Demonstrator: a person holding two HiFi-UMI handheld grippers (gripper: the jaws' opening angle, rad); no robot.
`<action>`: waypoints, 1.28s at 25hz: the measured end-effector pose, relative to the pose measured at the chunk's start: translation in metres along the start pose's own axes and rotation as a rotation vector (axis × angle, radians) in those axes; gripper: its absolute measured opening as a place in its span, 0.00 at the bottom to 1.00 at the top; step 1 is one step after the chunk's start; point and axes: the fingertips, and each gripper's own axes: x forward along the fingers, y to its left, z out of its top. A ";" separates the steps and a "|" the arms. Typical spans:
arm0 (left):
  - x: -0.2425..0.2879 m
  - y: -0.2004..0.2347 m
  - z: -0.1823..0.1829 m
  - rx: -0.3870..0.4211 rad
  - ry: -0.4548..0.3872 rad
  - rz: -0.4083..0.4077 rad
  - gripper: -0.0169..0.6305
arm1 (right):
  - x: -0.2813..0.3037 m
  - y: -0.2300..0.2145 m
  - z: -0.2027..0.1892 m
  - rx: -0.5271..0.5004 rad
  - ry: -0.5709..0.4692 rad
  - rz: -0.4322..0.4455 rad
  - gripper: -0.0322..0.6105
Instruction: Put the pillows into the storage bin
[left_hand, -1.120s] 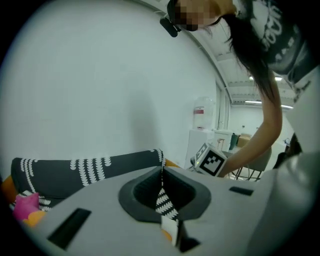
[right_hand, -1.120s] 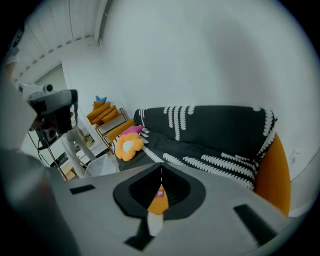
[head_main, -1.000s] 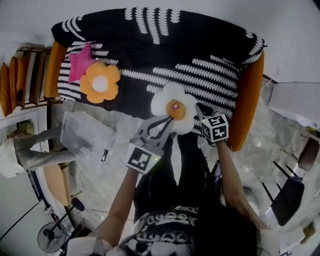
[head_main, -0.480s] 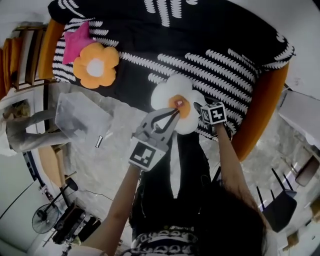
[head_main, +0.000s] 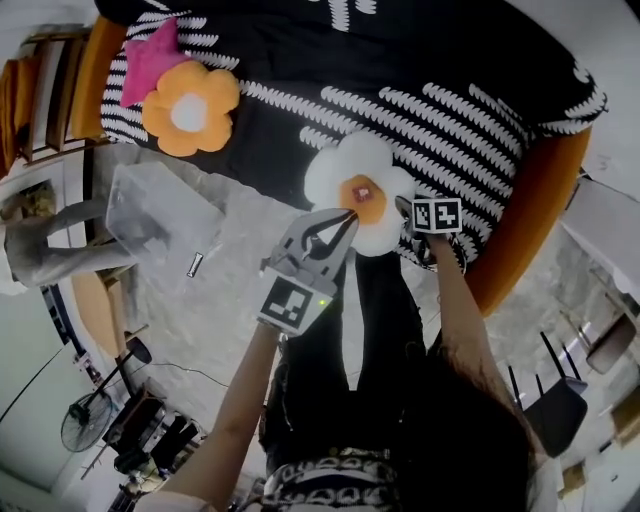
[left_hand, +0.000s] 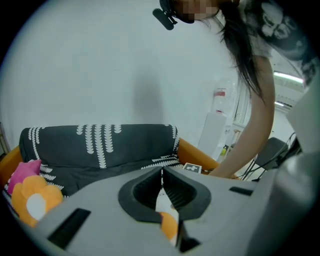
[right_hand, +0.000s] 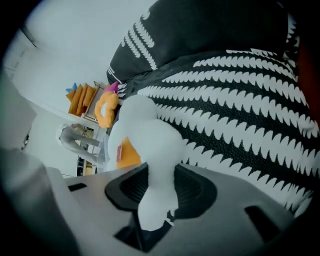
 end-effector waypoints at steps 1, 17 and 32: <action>-0.003 0.000 0.003 -0.002 -0.005 0.010 0.03 | -0.005 0.005 0.001 -0.012 -0.007 0.012 0.26; -0.162 0.020 0.043 -0.084 -0.165 0.275 0.03 | -0.111 0.187 0.023 -0.125 -0.092 0.141 0.17; -0.381 0.125 -0.067 -0.126 -0.183 0.440 0.03 | -0.023 0.448 0.031 -0.270 -0.057 0.225 0.17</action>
